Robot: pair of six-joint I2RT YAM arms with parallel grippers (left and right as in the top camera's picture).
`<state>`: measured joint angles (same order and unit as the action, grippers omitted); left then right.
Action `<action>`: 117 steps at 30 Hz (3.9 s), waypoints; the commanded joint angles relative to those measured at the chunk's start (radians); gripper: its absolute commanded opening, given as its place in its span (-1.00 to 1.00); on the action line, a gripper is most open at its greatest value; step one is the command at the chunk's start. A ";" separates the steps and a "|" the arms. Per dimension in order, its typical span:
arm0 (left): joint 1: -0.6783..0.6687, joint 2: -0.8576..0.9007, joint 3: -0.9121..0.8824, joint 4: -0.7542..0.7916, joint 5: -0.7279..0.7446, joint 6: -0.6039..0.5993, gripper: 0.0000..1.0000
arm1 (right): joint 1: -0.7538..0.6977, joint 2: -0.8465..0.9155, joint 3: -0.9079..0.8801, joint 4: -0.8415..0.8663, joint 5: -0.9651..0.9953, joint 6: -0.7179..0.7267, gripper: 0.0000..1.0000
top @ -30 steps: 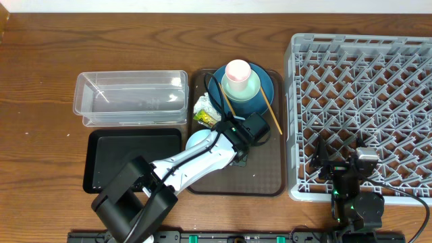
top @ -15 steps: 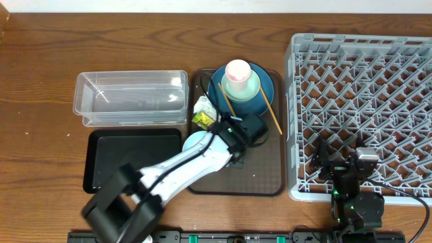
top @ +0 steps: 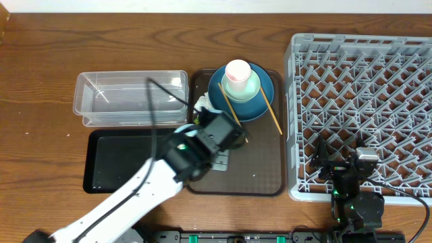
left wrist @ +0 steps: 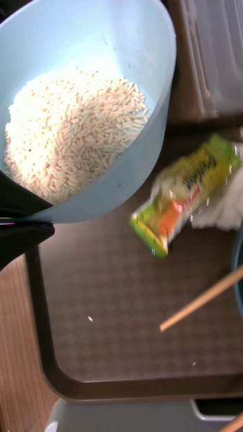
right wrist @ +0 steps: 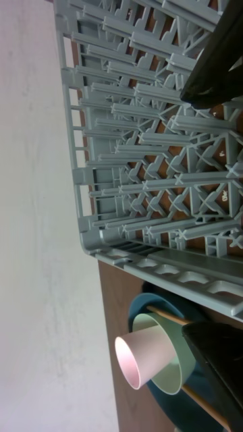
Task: Sort waste into correct bins and load items into the dishwasher rack
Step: 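Tip the bowl over the black tray to dump the rice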
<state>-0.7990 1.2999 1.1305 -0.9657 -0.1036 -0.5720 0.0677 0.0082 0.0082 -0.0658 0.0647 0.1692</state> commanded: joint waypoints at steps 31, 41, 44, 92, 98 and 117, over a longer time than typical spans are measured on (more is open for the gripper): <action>1.172 -0.203 -0.142 -0.154 0.980 0.732 -0.87 | 0.011 -0.002 -0.003 -0.002 0.010 0.010 0.98; 1.462 -0.172 -0.283 -0.147 1.260 0.867 -0.88 | 0.011 -0.002 -0.003 -0.002 0.010 0.010 0.98; 1.536 -0.134 -0.294 -0.148 1.302 0.870 -0.88 | 0.011 -0.002 -0.003 -0.002 0.010 0.010 0.99; 1.595 0.105 -0.298 -0.225 1.551 1.042 -0.88 | 0.011 -0.002 -0.003 -0.002 0.010 0.010 0.98; 1.593 0.104 -0.298 -0.325 1.551 1.111 -0.88 | 0.011 -0.002 -0.003 -0.002 0.010 0.010 0.99; 1.592 0.109 -0.298 -0.333 1.575 1.125 -0.88 | 0.011 -0.002 -0.003 -0.002 0.010 0.010 0.99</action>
<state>0.7902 1.4055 0.8387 -1.3148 1.4414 0.4862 0.0677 0.0082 0.0082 -0.0658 0.0643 0.1692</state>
